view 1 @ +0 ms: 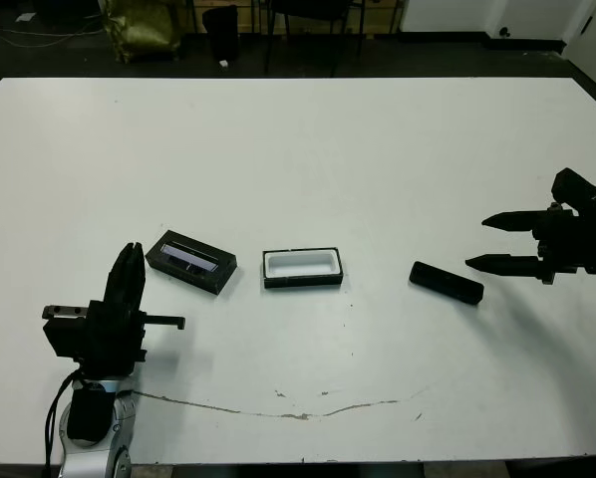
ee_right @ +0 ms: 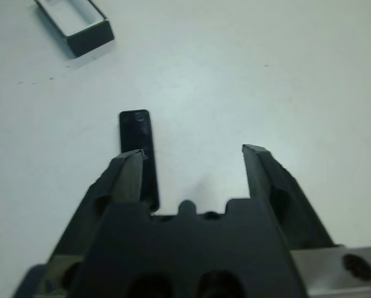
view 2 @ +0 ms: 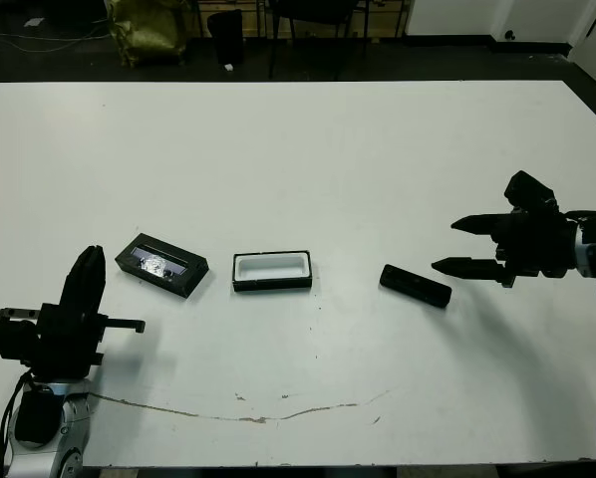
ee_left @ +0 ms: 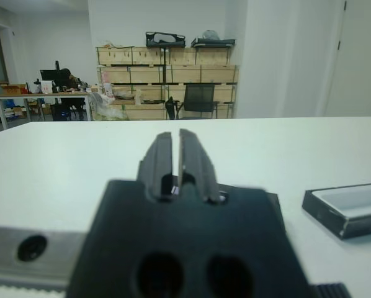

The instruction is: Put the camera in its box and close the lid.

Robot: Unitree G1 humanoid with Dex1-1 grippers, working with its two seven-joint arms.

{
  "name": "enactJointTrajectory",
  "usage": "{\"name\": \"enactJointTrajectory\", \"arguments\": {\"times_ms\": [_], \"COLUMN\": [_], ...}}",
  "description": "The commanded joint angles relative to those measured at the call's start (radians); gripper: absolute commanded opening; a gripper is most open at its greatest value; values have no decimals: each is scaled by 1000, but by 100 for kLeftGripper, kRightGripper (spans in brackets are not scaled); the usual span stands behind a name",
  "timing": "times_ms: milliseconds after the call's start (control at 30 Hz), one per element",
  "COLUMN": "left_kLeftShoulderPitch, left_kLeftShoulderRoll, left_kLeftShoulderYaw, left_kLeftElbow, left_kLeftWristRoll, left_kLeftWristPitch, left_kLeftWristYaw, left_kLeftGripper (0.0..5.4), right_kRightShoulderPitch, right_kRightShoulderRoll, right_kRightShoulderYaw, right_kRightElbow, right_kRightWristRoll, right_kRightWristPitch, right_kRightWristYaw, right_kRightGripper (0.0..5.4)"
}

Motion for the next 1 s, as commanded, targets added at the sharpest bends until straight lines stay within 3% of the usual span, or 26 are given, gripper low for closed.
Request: {"name": "enactJointTrajectory", "arguments": {"times_ms": [33,133,367,533,633,1000], "left_kLeftShoulderPitch": [9,14,9,12,12,15], "left_kLeftShoulderRoll": [11,10,11,12,8,8], "left_kLeftShoulderYaw": [5,3,6,7,6,4], "left_kLeftElbow": [13,0,15,14,14,8], "left_kLeftWristRoll": [0,2,5,8,-10,10], "left_kLeftWristPitch": [12,25,17,17,19,22], "left_kLeftWristYaw": [-1,1,2,1,-7,6], "left_kLeftGripper": [0,0,0,0,0,0], "right_kRightShoulderPitch": [8,8,-6,19,12,49], "right_kRightShoulderRoll": [-3,1,9,1,24,11], "right_kRightShoulderYaw": [5,1,11,12,8,50], "right_kRightElbow": [3,-1,38,-32,37,-71], "right_kRightWristRoll": [-8,6,20,41,48,-13], "right_kRightWristPitch": [14,20,-11,45,-35,55], "right_kRightWristYaw": [-6,9,81,110,137,41], "right_kRightGripper": [357,379,534,539,539,539]}}
